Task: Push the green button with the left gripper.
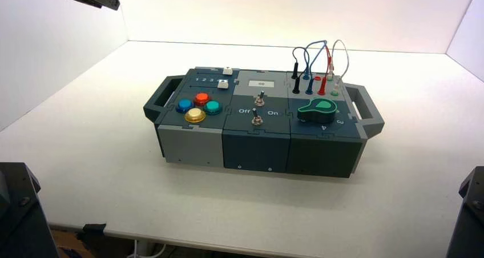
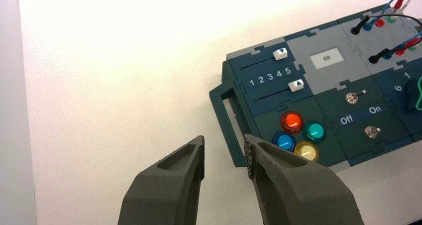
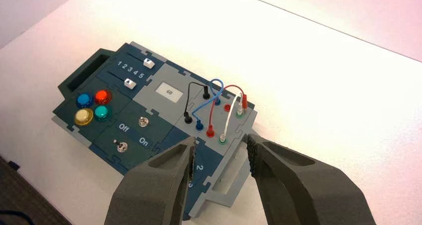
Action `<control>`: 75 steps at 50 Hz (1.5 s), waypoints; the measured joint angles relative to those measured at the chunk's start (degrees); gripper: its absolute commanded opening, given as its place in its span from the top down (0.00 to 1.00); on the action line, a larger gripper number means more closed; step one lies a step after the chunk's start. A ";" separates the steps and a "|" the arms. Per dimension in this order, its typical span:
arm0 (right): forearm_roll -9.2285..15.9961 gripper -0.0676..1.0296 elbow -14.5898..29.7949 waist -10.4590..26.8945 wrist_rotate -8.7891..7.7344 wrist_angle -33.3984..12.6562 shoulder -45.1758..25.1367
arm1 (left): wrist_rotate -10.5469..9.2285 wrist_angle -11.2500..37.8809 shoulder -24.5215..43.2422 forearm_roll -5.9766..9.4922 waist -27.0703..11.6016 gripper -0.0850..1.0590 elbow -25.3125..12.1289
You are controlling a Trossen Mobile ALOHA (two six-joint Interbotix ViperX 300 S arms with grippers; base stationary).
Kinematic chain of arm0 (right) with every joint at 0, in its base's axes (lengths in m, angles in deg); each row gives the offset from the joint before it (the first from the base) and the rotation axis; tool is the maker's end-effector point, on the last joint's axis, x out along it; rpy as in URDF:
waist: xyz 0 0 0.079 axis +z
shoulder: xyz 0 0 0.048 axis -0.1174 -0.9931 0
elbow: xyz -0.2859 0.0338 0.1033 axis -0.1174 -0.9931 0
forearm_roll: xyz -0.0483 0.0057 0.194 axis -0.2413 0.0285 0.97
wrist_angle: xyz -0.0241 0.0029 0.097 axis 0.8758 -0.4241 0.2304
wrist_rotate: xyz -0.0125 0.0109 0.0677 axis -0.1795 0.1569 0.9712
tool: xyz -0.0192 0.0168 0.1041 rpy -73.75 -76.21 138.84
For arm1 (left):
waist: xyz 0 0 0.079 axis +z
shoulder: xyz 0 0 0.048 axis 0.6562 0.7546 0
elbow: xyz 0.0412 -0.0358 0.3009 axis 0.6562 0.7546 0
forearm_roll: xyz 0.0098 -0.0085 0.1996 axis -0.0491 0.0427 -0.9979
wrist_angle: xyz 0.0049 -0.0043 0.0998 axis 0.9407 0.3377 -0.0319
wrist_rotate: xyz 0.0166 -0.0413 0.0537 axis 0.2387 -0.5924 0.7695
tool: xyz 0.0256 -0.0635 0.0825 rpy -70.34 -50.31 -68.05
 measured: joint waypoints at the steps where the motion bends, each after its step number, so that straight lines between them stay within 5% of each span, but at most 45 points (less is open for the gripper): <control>1: 0.00 0.43 0.00 0.00 0.00 0.00 0.00 | 0.00 0.00 0.00 -0.09 0.00 0.54 0.00; 34: 0.18 0.43 0.00 0.00 0.00 0.00 0.00 | 0.00 0.44 -0.62 -0.09 0.00 0.56 0.00; 47: 0.26 0.43 0.00 0.00 0.00 0.00 0.00 | 0.44 4.66 1.23 0.00 -0.09 0.84 -1.23; 58: 0.26 0.44 -0.09 0.00 -0.09 0.00 0.00 | 1.05 10.02 6.24 0.70 -0.53 0.94 -5.80; 75: 0.26 0.44 0.00 0.00 0.00 0.00 0.00 | 1.67 11.25 16.96 1.23 -11.78 0.95 -10.02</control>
